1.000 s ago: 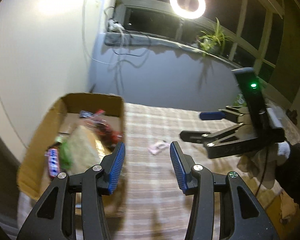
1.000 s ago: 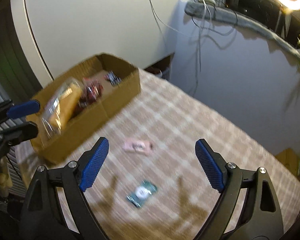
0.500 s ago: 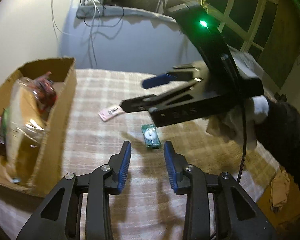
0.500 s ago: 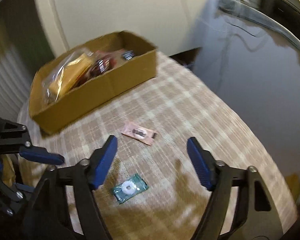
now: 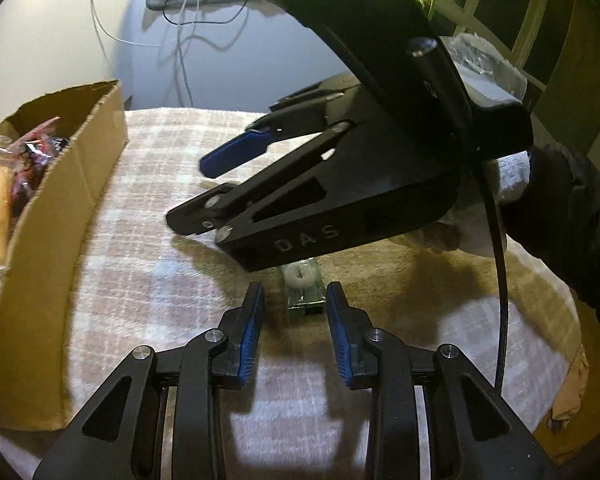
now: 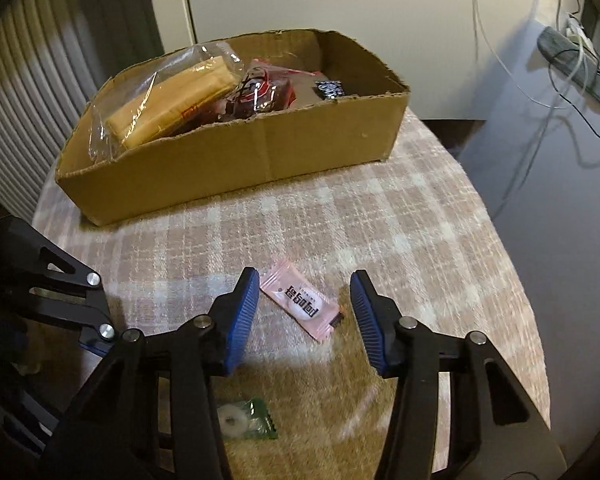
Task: Organize snacks
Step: 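Grasp the teal candy with the left gripper while the right gripper grasps the pink candy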
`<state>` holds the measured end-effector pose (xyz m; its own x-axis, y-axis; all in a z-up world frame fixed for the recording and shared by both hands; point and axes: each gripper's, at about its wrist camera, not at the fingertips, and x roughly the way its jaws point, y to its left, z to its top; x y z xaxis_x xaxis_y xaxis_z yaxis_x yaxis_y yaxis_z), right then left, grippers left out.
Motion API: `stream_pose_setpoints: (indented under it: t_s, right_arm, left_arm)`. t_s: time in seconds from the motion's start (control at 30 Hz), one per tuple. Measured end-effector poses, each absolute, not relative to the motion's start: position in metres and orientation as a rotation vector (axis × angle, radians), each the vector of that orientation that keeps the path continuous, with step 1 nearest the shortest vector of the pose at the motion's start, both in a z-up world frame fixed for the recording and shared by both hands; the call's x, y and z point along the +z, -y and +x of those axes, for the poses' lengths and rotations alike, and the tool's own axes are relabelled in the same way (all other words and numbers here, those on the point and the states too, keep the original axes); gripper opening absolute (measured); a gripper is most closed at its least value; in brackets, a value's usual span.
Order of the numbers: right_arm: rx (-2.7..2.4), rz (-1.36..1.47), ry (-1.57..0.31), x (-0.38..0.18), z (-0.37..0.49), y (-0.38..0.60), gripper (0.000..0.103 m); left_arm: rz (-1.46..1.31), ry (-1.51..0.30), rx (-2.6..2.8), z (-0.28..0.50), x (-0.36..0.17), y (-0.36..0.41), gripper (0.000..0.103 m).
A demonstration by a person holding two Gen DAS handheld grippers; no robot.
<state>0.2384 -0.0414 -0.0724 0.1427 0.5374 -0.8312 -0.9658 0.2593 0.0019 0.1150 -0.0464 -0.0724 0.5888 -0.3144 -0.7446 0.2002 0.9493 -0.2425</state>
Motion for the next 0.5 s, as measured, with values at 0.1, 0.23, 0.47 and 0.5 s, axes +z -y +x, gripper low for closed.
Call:
stream_pose_setpoints:
  t_s: [0.1,0.23,0.47,0.5]
  right_arm:
    - [1.228,-0.645,-0.838,-0.078,0.239,0.036,0.048]
    - [1.225,-0.674,-0.812,-0.079,0.235,0.036,0.039]
    - [1.2,-0.661,-0.811,-0.076,0.241,0.046,0.024]
    - [1.195,-0.664,-0.809,-0.076,0.241,0.047,0.024]
  left_arm:
    - [-0.124,-0.896,-0.296,0.118,-0.073,0.05,0.03]
    - [-0.11,-0.897,-0.294,0.123,-0.073,0.054,0.03]
    - [-0.071,-0.894,-0.29,0.127,-0.074,0.062,0.03]
    - [-0.06,-0.893,-0.289,0.131,-0.075,0.065,0.03]
